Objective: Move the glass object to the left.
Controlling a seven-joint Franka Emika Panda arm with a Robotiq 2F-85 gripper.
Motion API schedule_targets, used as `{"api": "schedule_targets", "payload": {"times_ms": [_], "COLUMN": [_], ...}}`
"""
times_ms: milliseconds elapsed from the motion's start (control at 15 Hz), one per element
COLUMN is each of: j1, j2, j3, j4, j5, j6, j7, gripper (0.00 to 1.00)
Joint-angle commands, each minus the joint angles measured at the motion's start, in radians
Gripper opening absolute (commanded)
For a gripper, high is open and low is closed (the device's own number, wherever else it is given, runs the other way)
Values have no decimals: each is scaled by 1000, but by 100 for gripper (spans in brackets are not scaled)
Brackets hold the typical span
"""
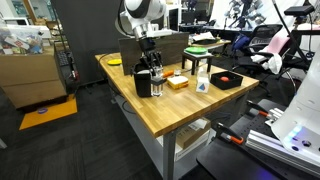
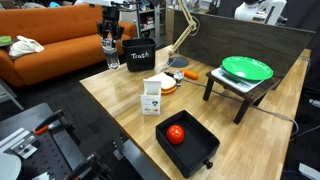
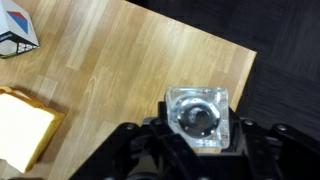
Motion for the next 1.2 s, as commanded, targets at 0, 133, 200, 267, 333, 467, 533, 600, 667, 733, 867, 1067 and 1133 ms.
{"api": "schedule_targets", "payload": {"times_ms": [0, 133, 200, 267, 333, 467, 533, 600, 667, 733, 867, 1067, 1133], "j1": [8, 14, 17, 22, 24, 32, 35, 38, 42, 43, 43, 29, 22], "j2": [48, 78, 93, 114, 129, 161, 174, 184, 194, 199, 208, 209, 204], "j3": [10, 11, 11, 9, 11, 12, 12, 11, 10, 9, 8, 10, 13], "j4": [72, 90, 99, 112, 122, 146, 156, 166, 173, 182, 196, 218, 224], "j5": [-15, -13, -14, -18, -17, -18, -19, -18, -20, -20, -18, 4, 12], "j6": [-78, -91, -95, -99, -101, -106, -110, -115, -118, -124, -137, -160, -169], "j7": [-45, -57, -59, -57, -62, -66, -67, -66, -64, -64, -63, -63, -70], "gripper": [26, 26, 26, 26, 26, 26, 26, 26, 26, 26, 26, 77, 83]}}
